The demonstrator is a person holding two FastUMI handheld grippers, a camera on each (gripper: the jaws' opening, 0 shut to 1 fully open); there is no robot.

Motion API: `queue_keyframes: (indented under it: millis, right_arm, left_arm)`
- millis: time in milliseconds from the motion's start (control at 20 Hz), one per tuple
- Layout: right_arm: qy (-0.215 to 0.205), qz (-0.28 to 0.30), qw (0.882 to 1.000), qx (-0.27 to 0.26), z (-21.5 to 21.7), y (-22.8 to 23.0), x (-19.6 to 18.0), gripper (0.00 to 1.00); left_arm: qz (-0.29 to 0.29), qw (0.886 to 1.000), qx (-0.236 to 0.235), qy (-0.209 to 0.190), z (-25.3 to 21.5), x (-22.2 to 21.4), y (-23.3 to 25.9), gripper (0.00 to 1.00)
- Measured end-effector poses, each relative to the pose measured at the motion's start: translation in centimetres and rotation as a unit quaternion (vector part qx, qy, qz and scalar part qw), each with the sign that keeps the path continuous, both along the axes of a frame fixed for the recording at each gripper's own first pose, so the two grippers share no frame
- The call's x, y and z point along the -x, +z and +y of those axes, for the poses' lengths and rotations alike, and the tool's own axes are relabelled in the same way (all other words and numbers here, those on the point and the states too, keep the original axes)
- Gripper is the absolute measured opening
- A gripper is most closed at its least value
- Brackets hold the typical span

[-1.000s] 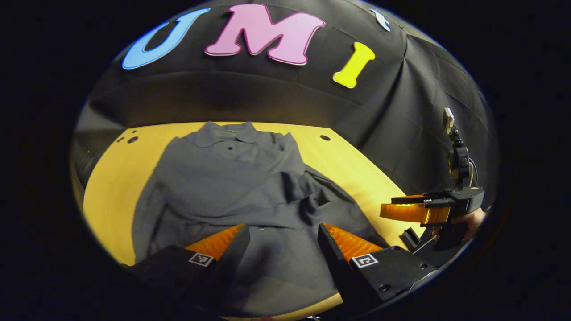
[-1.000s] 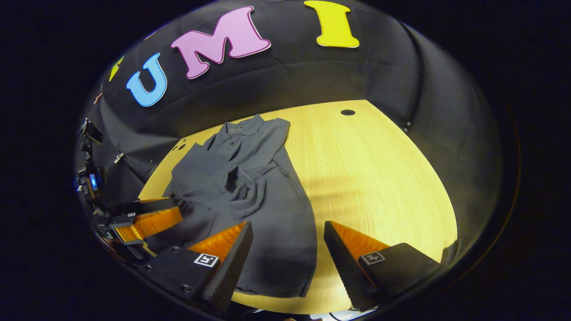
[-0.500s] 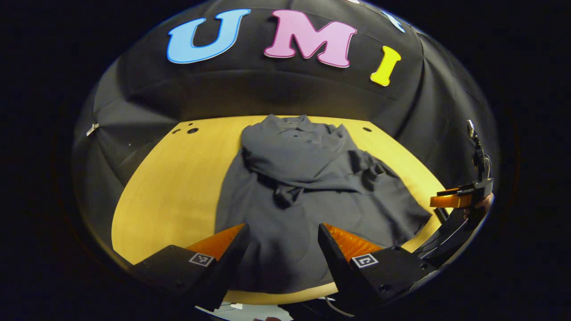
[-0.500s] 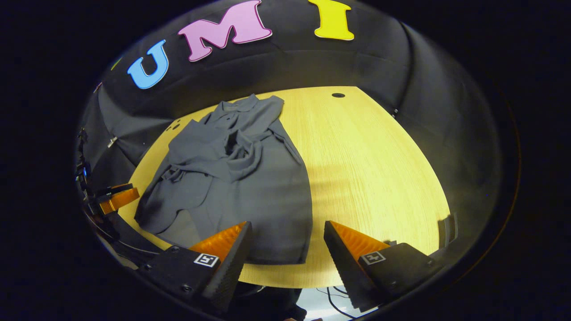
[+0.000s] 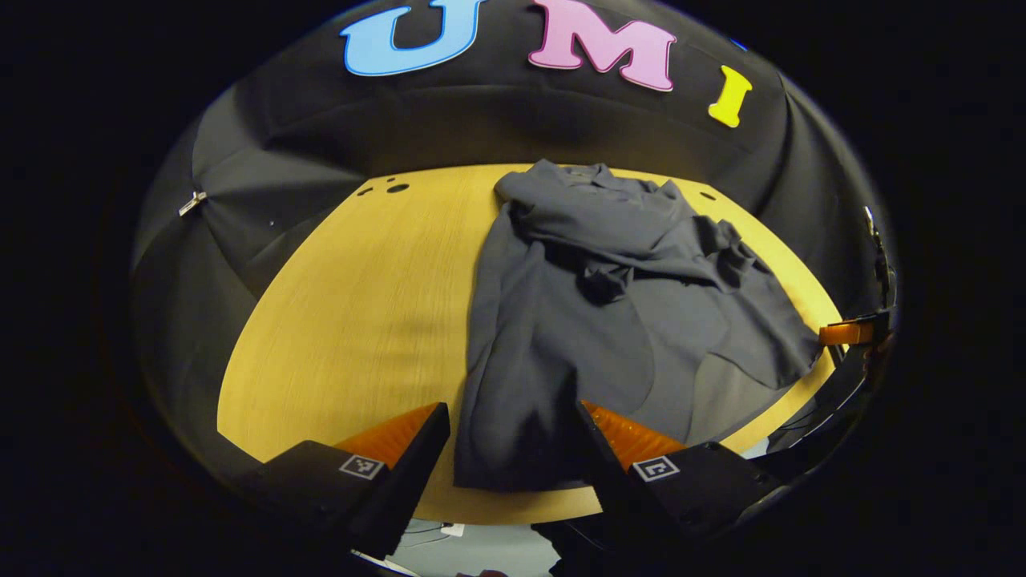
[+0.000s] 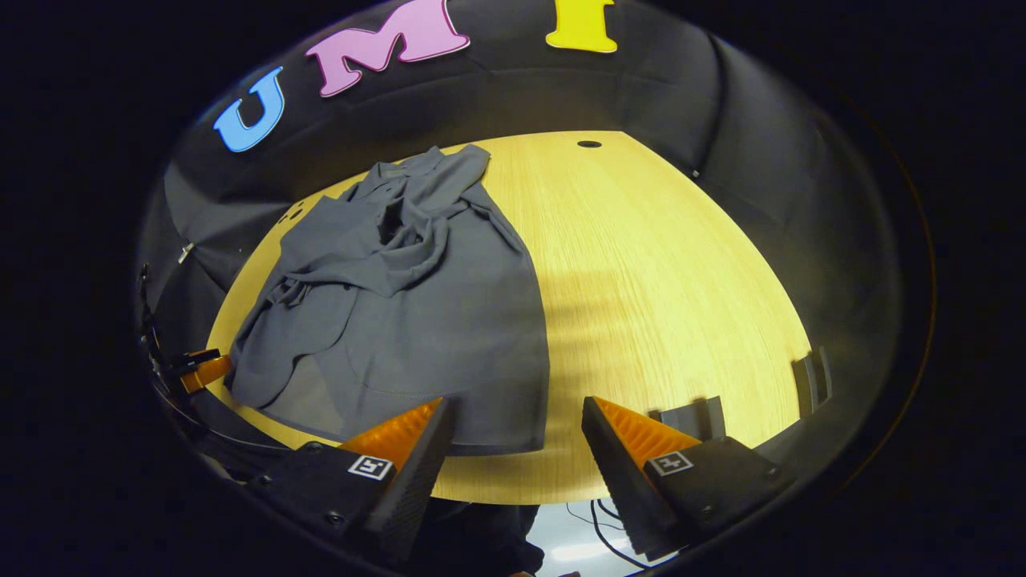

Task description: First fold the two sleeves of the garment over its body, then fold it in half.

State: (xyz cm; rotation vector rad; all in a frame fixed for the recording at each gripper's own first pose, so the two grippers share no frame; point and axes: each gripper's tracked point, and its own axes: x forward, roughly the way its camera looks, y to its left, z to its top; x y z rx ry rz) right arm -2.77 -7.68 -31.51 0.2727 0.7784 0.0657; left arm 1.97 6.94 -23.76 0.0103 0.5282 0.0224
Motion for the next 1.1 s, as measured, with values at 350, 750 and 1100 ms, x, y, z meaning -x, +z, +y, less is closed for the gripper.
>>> queue_keyframes:
  millis: [350,750,1100]
  right_arm:
    - [0.027,0.018,0.999,0.011,2.6,-1.6,-1.3,0.99]
    - [0.035,0.008,0.997,0.063,3.3,-2.2,-2.1,0.94]
    - [0.128,0.005,0.990,0.058,6.4,-1.6,-1.6,0.05]
  left_arm:
    - [0.042,0.999,-0.017,0.003,0.6,-0.4,-2.7,0.96]
    - [0.054,0.998,-0.007,-0.024,-1.6,-0.6,-3.1,0.87]
    - [0.079,0.994,0.051,-0.054,-3.5,-1.0,-2.9,0.06]
